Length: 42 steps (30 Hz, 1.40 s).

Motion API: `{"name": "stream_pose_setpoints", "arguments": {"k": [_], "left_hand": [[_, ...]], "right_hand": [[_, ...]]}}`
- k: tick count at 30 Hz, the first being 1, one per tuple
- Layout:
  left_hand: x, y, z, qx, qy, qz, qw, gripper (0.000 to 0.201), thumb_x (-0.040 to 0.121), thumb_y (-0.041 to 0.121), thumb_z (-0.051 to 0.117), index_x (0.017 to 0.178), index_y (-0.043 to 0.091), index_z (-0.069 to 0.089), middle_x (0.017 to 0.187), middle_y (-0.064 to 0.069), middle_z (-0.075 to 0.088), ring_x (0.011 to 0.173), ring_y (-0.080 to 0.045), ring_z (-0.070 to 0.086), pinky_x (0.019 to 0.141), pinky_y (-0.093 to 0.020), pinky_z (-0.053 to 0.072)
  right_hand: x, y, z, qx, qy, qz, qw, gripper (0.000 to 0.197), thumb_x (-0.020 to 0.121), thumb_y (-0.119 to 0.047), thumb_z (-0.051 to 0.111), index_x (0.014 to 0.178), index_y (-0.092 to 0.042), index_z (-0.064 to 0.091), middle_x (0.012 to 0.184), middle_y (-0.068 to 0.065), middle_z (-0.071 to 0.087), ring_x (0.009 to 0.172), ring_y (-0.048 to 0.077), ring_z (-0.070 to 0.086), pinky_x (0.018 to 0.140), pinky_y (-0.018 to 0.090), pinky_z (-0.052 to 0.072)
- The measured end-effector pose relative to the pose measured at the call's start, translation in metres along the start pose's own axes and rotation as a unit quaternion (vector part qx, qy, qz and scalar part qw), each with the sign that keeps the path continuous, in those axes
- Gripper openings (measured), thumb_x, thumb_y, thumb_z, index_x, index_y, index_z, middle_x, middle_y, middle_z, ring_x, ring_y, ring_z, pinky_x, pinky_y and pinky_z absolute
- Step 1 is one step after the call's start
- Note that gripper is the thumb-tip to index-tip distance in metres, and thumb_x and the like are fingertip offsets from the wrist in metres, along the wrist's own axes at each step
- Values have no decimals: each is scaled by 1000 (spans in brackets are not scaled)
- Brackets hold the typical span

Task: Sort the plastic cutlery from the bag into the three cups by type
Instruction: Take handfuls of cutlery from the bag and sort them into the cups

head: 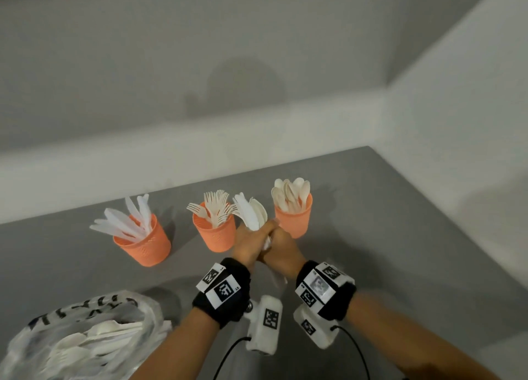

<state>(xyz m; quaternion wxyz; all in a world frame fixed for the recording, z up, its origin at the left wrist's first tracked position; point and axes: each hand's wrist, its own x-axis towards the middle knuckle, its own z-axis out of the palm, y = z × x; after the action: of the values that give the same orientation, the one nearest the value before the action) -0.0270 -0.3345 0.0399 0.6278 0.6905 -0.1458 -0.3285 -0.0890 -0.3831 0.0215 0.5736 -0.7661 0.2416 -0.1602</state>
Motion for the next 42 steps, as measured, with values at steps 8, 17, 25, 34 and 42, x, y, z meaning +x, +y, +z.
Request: {"name": "stream_pose_setpoints", "arguments": {"k": [8, 17, 25, 34, 42], "left_hand": [[-2, -4, -4, -1, -89, -20, 996, 13, 86, 19, 64, 83, 5, 63, 73, -5, 67, 60, -10, 66, 55, -20, 53], [1, 2, -20, 63, -106, 5, 992, 37, 80, 39, 66, 106, 13, 61, 90, -3, 70, 84, -17, 67, 82, -31, 54], [1, 0, -23, 45, 30, 56, 997, 17, 81, 19, 69, 75, 15, 54, 62, -1, 56, 55, -14, 53, 58, -28, 46], [5, -3, -28, 30, 23, 48, 998, 15, 93, 11, 51, 91, 1, 61, 77, -9, 64, 63, -19, 60, 61, -22, 55], [-2, 0, -26, -30, 30, 39, 998, 20, 99, 14, 36, 101, 7, 54, 80, -8, 66, 56, -11, 63, 58, -24, 52]], "right_hand": [[-7, 0, -19, 194, -196, 103, 956, 13, 87, 3, 55, 89, -9, 59, 72, 10, 62, 53, 9, 63, 50, 20, 52], [-10, 9, -5, 239, -95, 128, 958, 5, 89, -11, 59, 90, -6, 59, 54, 6, 52, 40, 12, 52, 43, 22, 47], [-5, 12, -12, 223, -81, 91, 967, 7, 90, -20, 59, 89, -13, 58, 63, 8, 56, 36, 8, 49, 37, 19, 42], [-6, 12, -16, 239, -78, 93, 963, 20, 94, -24, 52, 108, -10, 58, 68, 5, 64, 45, 11, 58, 44, 23, 49], [-4, 16, -14, 273, -49, 106, 955, 40, 93, -22, 53, 127, -1, 48, 71, 2, 72, 56, 12, 68, 48, 24, 53]]}}
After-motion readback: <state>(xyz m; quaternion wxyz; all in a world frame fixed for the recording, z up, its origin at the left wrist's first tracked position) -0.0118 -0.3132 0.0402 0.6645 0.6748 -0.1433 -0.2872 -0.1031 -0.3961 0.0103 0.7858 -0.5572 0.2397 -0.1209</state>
